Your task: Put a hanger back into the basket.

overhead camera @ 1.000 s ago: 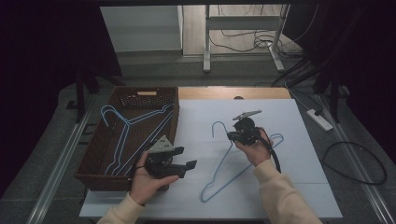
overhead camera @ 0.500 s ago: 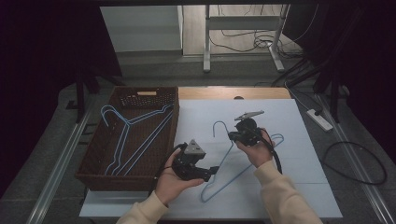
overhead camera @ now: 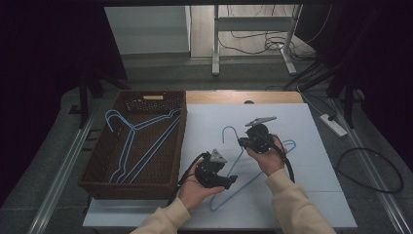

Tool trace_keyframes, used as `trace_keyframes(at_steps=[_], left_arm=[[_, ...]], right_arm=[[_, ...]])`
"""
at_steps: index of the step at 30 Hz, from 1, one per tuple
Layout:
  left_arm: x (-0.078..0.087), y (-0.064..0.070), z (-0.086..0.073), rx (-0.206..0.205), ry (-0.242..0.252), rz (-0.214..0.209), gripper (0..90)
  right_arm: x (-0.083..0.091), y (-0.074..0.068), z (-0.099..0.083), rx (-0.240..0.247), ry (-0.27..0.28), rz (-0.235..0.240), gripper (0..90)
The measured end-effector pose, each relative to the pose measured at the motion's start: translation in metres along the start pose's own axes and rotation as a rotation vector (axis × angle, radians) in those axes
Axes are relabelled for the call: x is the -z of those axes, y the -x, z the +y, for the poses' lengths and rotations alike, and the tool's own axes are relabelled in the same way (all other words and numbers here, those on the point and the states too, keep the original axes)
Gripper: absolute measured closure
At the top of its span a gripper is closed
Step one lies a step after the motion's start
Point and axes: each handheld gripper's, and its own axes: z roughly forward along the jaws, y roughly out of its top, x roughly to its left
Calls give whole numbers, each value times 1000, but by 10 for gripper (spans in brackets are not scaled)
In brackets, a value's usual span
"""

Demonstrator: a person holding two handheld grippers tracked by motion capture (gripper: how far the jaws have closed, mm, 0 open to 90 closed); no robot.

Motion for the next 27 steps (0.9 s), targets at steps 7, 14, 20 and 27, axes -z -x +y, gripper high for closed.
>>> trace_keyframes(at_steps=[7,14,20,27], left_arm=[[-16,-7,-1,35,-19,-9,448],[-23,-12,-1,77,-41,-71,719],[-20,-16,0,117,-15,-110,837],[-13,-16,1,133,36,-123,869]], right_arm=[[3,0,0,-5,14,1,867],[7,0,-1,-7,26,5,867],[15,1,-5,-9,63,15,864],[41,6,-18,-43,212,87,618]])
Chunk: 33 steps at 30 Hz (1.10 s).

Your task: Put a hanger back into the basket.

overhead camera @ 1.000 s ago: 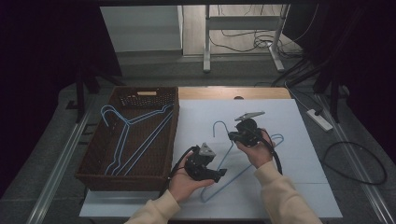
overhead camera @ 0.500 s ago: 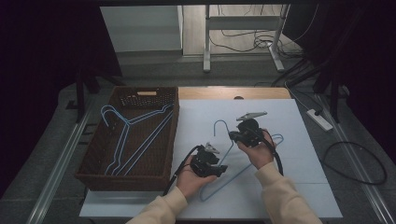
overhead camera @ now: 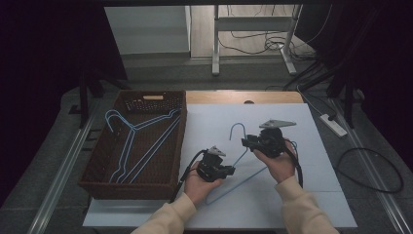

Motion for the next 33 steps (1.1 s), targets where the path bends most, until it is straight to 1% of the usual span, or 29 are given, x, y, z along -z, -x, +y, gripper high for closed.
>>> trace_keyframes(at_steps=[2,4,5,7,10,13,16,18,20,24,28,33], left_arm=[[2,1,0,-2,8,-1,869],[5,2,0,-4,19,0,869],[6,3,0,1,28,-2,869],[10,4,1,-3,42,-4,870],[15,6,2,3,62,-11,869],[19,8,4,13,83,-26,870],[25,10,7,25,102,-61,870],[30,12,9,25,119,-71,870],[35,14,11,18,130,-74,870],[47,17,16,13,149,-82,870],[58,18,19,6,169,-81,870],[71,23,23,-12,195,-98,870]], right_arm=[[13,0,-6,10,39,11,522],[25,0,-13,26,60,5,464],[30,1,-18,30,68,3,438],[41,4,-29,40,78,-3,398],[51,10,-43,39,80,-11,359],[57,18,-57,34,87,-19,319],[63,23,-67,41,98,-36,305],[67,25,-73,41,104,-38,302],[71,27,-79,42,110,-42,301],[76,31,-88,42,96,-60,294],[76,35,-96,29,82,-66,292],[72,39,-99,33,66,-69,292]])
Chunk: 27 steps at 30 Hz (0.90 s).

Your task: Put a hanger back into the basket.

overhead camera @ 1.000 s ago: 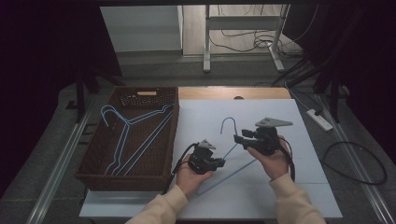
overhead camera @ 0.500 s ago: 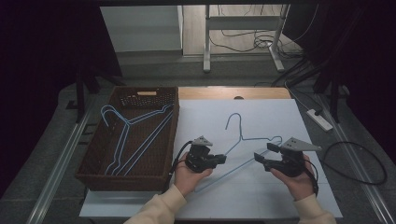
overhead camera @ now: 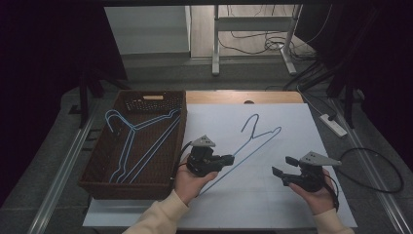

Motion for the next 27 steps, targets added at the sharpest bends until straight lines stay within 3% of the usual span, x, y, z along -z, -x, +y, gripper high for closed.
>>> trace_keyframes(at_steps=[5,14,27], left_arm=[[15,2,9,-11,23,0,870],[44,-8,14,-5,72,8,870],[104,-27,17,-11,151,54,870]], right_arm=[[-1,1,-2,2,-5,1,292],[-4,4,-4,0,-19,-3,290],[-7,4,-6,7,-34,-8,287]])
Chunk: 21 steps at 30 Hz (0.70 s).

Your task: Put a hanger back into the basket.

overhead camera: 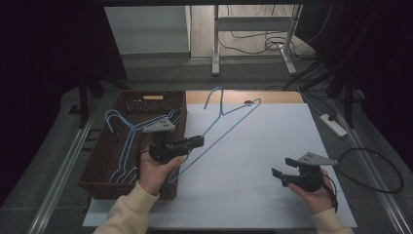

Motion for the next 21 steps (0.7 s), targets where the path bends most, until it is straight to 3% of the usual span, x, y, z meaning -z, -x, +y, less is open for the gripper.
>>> trace_keyframes(at_steps=[11,21], left_arm=[[57,-28,-2,20,66,56,870],[86,-45,-11,40,83,102,871]], right_arm=[[-2,-1,0,7,-10,-4,287],[-3,0,0,4,-15,-11,287]])
